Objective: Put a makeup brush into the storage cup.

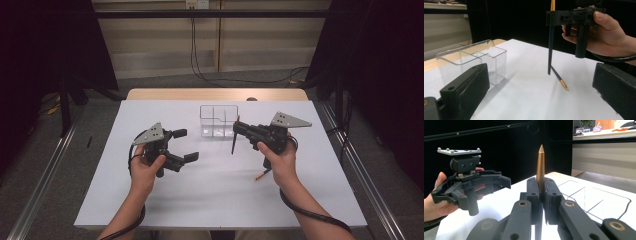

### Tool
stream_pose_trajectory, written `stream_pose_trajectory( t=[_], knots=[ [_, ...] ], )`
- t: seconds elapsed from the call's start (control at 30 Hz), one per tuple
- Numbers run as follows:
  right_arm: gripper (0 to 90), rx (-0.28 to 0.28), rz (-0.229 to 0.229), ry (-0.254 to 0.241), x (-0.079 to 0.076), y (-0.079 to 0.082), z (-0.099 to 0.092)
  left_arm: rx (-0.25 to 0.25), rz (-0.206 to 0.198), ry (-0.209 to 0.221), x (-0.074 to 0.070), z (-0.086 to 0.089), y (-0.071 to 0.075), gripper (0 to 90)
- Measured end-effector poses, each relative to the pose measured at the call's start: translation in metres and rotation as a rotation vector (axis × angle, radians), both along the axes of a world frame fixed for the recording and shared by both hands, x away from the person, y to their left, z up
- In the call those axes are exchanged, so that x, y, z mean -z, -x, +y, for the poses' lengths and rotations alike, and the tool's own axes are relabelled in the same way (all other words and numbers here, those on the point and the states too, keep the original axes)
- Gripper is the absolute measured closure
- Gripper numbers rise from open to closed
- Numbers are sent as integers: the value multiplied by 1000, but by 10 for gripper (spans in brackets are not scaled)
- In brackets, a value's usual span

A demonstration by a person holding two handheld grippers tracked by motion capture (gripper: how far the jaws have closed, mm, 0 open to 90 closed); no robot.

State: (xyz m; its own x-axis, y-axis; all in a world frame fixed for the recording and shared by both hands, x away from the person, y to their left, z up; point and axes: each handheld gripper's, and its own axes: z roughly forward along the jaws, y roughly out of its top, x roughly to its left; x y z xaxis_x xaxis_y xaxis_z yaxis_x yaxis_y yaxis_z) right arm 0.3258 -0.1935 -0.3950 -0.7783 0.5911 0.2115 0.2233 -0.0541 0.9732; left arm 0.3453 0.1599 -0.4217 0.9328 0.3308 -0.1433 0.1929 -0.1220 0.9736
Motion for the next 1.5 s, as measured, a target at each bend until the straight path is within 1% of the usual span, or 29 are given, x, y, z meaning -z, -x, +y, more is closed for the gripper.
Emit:
stream_pose_trajectory(
  t=[0.07,0.13,0.17,0.27,0.37,0.43,0.47,0.53,0.6,0.67,0.73,0.77,0.8,0.97,1.0,1.1,1.27,1.5],
  knots=[
    [844,1,0,-1,0,0,0,-11,-3,-10,0,5,1,10],
    [844,-1,2,-2,0,-1,1,-20,-4,-6,-1,10,3,10],
    [843,0,2,-2,0,-1,1,-27,-10,-16,-2,13,3,10],
    [844,1,-2,-4,-1,-2,1,-45,-16,-24,-3,19,6,10],
    [844,3,-2,-5,-2,-2,1,-62,-23,-25,-3,24,8,10],
    [844,3,-5,-2,-2,-3,1,-70,-21,-24,-3,27,10,10],
    [843,4,-5,0,-2,-4,1,-76,-23,-32,-3,30,11,10],
    [843,6,-2,0,-3,-4,0,-81,-21,-33,-2,32,12,10],
    [844,9,-2,0,-3,-6,0,-94,-20,-48,-1,35,14,10],
    [843,11,0,-2,-3,-7,0,-102,-20,-46,-1,37,16,10],
    [844,15,1,1,-2,-8,0,-109,-24,-55,-1,39,17,10],
    [844,15,3,1,-3,-9,0,-114,-19,-50,0,40,17,10],
    [844,16,2,2,-3,-9,1,-112,-17,-44,0,41,17,10],
    [844,23,0,6,-6,-13,2,-119,-24,-48,0,46,19,6],
    [844,24,0,6,-6,-14,2,-119,-21,-41,0,47,20,6],
    [843,26,3,5,-6,-17,2,-124,-23,-39,2,50,20,4],
    [843,41,2,-3,-7,-22,1,-120,-23,-49,3,51,21,1],
    [843,53,-10,14,-13,-30,1,-135,-17,-44,3,53,22,1]
  ],
)
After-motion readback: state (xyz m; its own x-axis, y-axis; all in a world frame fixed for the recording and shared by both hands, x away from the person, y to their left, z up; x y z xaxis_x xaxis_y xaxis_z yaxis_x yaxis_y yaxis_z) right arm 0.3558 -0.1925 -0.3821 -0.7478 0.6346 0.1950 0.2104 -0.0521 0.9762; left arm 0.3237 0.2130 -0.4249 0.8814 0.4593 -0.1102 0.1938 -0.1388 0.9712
